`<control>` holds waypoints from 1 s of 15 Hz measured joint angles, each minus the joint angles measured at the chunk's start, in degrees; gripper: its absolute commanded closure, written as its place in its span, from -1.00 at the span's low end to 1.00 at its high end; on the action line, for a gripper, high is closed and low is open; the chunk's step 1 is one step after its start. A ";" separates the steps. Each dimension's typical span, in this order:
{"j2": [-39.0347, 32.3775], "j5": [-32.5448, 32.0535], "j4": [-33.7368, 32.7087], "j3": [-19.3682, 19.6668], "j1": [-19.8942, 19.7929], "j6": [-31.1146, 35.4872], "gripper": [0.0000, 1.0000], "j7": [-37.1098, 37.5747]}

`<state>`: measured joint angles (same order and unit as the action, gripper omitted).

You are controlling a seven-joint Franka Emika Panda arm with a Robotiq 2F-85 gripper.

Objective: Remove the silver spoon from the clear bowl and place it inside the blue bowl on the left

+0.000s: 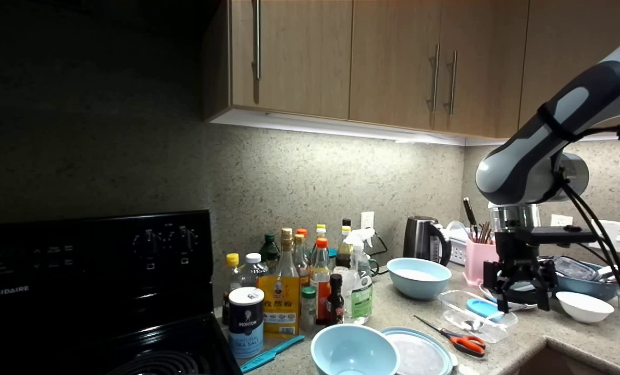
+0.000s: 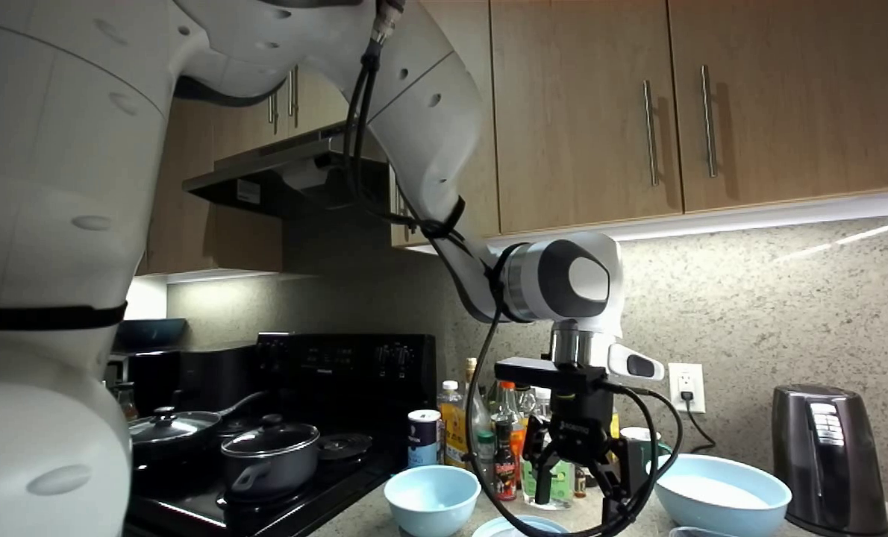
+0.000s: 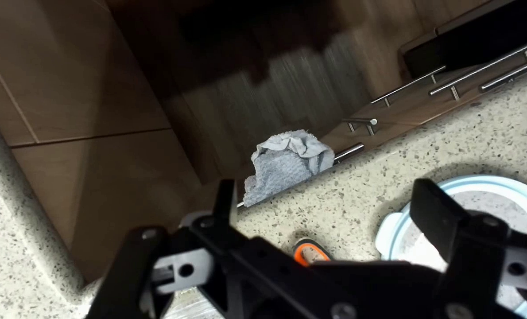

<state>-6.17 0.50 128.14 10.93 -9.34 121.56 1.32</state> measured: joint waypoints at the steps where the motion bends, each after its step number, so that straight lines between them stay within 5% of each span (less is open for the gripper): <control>1: 0.00 0.00 -0.02 -0.13 0.11 0.00 -1.00 0.00; 15: -16.00 0.02 -13.78 3.74 -7.04 -1.76 -1.00 0.02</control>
<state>-22.17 0.52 114.36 14.66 -16.39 119.80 1.34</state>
